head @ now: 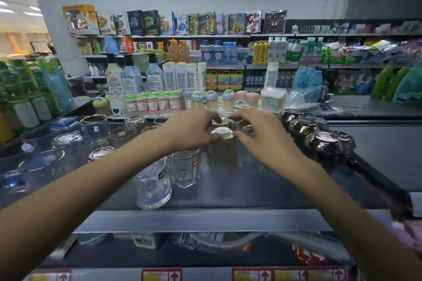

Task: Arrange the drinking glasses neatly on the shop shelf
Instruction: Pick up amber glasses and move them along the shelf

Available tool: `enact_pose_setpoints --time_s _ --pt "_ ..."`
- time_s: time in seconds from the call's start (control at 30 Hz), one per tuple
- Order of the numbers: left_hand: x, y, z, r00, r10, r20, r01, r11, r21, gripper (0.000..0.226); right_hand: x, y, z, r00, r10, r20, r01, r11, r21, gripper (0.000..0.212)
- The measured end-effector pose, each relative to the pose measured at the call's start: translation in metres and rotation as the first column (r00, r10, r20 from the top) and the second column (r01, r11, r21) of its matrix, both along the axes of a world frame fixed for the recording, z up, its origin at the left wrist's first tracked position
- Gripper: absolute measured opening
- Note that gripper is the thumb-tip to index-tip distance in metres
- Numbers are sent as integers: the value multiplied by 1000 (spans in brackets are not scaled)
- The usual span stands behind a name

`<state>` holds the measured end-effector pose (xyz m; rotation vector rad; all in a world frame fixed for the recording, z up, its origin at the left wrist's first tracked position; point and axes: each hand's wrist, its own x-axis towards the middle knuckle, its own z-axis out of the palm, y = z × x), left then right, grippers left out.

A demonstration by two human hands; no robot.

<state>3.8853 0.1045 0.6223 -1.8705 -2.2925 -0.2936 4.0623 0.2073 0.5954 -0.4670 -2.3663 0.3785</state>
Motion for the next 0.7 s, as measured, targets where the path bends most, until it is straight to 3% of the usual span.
enact_pose_setpoints --time_s 0.1,0.2,0.27,0.37,0.5,0.7 --pt "21 -4 -10 991 -28 -129 22 998 -53 58 -1 -16 -54 993 -48 -107 25 978 -208 44" --pt "24 11 -18 986 21 -166 -44 990 -135 68 -16 -26 -92 990 -130 -57 105 942 -320 55" --pt "21 21 -22 985 88 -149 -107 986 -125 63 -27 -27 -105 981 -192 -20 173 921 -349 56" --pt "14 35 -31 982 157 -106 -166 983 -81 46 -37 -29 -106 967 -251 42 247 886 -391 40" --pt "5 44 -44 985 169 -16 -170 985 -24 49 -48 -31 -95 926 -327 188 372 874 -313 38" --pt "-5 49 -58 985 156 67 -162 982 97 53 -69 -26 -98 811 -521 266 558 825 -86 33"
